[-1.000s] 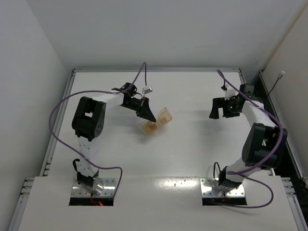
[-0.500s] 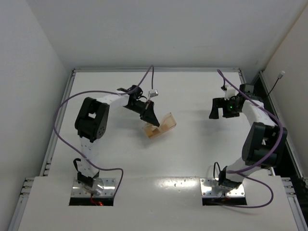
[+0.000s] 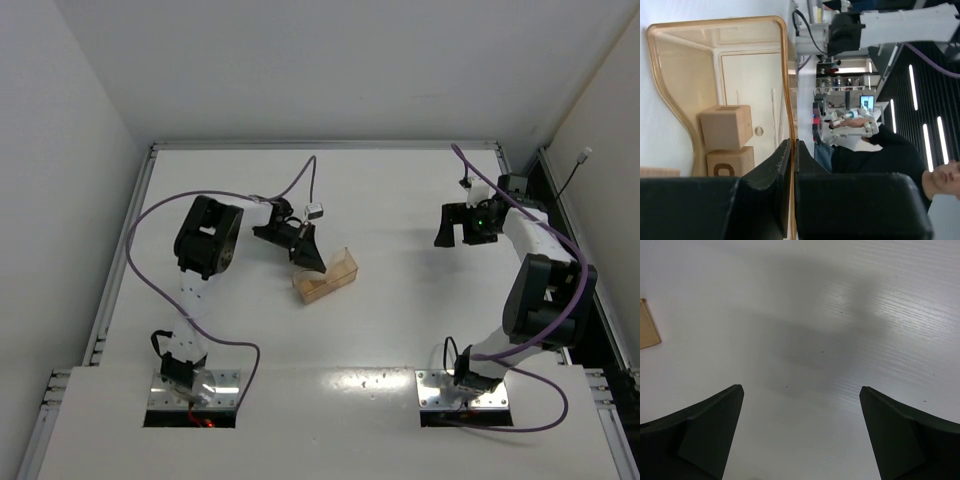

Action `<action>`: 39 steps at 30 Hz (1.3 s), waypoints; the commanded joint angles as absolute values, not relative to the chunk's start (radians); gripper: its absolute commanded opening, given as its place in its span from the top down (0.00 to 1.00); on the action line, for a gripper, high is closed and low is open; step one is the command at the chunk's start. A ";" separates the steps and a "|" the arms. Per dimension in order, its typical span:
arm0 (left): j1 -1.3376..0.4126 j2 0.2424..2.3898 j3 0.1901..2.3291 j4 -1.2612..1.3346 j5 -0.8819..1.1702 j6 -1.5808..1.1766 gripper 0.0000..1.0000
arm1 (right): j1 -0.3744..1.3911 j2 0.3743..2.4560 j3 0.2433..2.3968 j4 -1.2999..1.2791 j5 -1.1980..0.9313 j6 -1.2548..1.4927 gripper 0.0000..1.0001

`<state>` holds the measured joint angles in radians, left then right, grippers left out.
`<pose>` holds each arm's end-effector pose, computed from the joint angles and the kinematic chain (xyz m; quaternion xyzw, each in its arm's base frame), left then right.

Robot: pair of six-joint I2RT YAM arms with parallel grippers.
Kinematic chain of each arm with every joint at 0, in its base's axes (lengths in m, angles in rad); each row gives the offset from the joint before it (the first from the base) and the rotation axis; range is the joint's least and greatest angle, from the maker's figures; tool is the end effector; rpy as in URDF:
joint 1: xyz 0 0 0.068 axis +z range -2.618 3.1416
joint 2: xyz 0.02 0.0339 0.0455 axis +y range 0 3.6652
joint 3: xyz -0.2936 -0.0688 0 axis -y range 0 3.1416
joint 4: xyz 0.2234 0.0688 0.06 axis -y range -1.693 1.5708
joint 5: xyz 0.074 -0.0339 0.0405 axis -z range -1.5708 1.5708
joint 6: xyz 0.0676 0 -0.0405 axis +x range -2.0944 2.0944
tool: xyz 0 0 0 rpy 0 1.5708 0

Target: Build the wood block tower

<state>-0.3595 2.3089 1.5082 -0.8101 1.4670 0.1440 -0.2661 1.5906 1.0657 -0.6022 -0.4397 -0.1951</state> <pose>0.3629 -0.2082 0.1312 -0.1720 -0.7226 0.6639 0.0868 0.3040 -0.0530 0.2249 -0.0142 0.9531 0.1580 0.2577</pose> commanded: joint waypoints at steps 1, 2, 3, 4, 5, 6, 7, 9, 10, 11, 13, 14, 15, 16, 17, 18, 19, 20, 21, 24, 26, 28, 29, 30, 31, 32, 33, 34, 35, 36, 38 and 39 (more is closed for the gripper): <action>-0.356 2.197 1.537 -0.675 1.420 0.021 1.00 | -0.262 1.555 1.071 -0.569 -0.431 -0.175 0.00; -0.356 2.169 1.510 -0.602 1.382 -0.059 1.00 | -0.262 1.555 1.071 -0.569 -0.431 -0.175 0.00; -0.356 2.137 1.441 -0.530 1.341 -0.137 1.00 | -0.262 1.555 1.060 -0.560 -0.431 -0.164 0.00; -0.356 2.102 1.399 -0.371 1.297 -0.302 1.00 | -0.262 1.555 1.060 -0.560 -0.431 -0.164 0.00; -0.356 2.038 1.356 -0.300 1.228 -0.378 1.00 | -0.262 1.555 1.060 -0.560 -0.422 -0.164 0.00; -0.356 2.016 1.285 -0.238 1.210 -0.449 1.00 | -0.262 1.555 1.060 -0.560 -0.422 -0.154 0.00; -0.356 1.996 1.255 -0.189 1.198 -0.562 1.00 | -0.262 1.555 1.060 -0.560 -0.422 -0.153 0.00; -0.345 1.929 1.188 -0.094 1.155 -0.638 1.00 | -0.262 1.555 1.060 -0.560 -0.422 -0.153 0.00; -0.335 1.907 1.166 -0.075 1.155 -0.711 1.00 | -0.262 1.555 1.060 -0.569 -0.413 -0.153 0.00; -0.325 1.890 1.140 0.017 1.155 -0.776 1.00 | -0.262 1.555 1.060 -0.569 -0.413 -0.153 0.00; -0.314 1.858 1.019 0.226 1.180 -0.974 1.00 | -0.262 1.555 1.060 -0.569 -0.402 -0.132 0.00; -0.305 1.849 0.988 0.409 1.193 -1.170 1.00 | -0.262 1.555 1.060 -0.569 -0.402 -0.132 0.00; -0.305 1.848 0.971 0.454 1.193 -1.234 1.00 | -0.262 1.555 1.060 -0.560 -0.402 -0.121 0.00; -0.317 1.848 0.971 0.454 1.193 -1.261 1.00 | -0.262 1.555 1.060 -0.560 -0.391 -0.112 0.00; -0.328 1.848 0.991 0.381 1.184 -1.261 1.00 | -0.262 1.555 1.060 -0.549 -0.391 -0.098 0.00; -0.328 1.848 1.006 0.364 1.184 -1.261 1.00 | -0.262 1.555 1.060 -0.549 -0.391 -0.098 0.00; -0.339 1.848 1.006 0.392 1.184 -1.299 1.00 | -0.262 1.555 1.060 -0.549 -0.391 -0.098 0.00; -0.353 1.848 0.979 0.651 1.205 -1.498 1.00 | -0.262 1.546 1.049 -0.549 -0.391 -0.089 0.00; -0.353 1.871 0.951 0.839 1.224 -1.646 1.00 | -0.262 1.546 1.049 -0.549 -0.391 -0.089 0.00; -0.365 1.930 0.981 0.997 1.276 -1.806 1.00 | -0.262 1.546 1.049 -0.540 -0.391 -0.089 0.00; -0.365 1.940 1.019 1.034 1.276 -1.865 1.00 | -0.262 1.546 1.049 -0.551 -0.391 -0.098 0.00; -0.365 1.965 1.019 1.089 1.266 -1.891 1.00 | -0.262 1.546 1.049 -0.551 -0.391 -0.098 0.00; -0.365 1.965 1.019 1.056 1.252 -1.879 1.00 | -0.262 1.546 1.049 -0.560 -0.382 -0.098 0.00; -0.365 1.980 1.019 1.002 1.252 -1.837 1.00 | -0.262 1.546 1.049 -0.560 -0.382 -0.098 0.00; -0.365 1.994 1.008 0.988 1.243 -1.823 1.00 | -0.262 1.546 1.049 -0.560 -0.382 -0.098 0.00; -0.356 2.031 0.996 0.988 1.243 -1.822 1.00 | -0.262 1.546 1.049 -0.560 -0.382 -0.098 0.00; -0.356 2.049 0.996 0.988 1.243 -1.813 1.00 | -0.262 1.546 1.049 -0.560 -0.382 -0.098 0.00; -0.344 2.065 0.996 0.988 1.233 -1.813 1.00 | -0.262 1.546 1.049 -0.560 -0.382 -0.098 0.00; -0.344 2.078 0.996 0.976 1.233 -1.813 1.00 | -0.262 1.546 1.058 -0.560 -0.382 -0.098 0.00; -0.344 2.107 1.006 0.976 1.233 -1.813 1.00 | -0.262 1.546 1.058 -0.560 -0.382 -0.098 0.00; -0.344 2.144 1.035 0.976 1.255 -1.813 1.00 | -0.262 1.546 1.058 -0.560 -0.382 -0.098 0.00; -0.344 2.181 1.066 0.976 1.255 -1.813 1.00 | -0.262 1.555 1.058 -0.560 -0.373 -0.098 0.00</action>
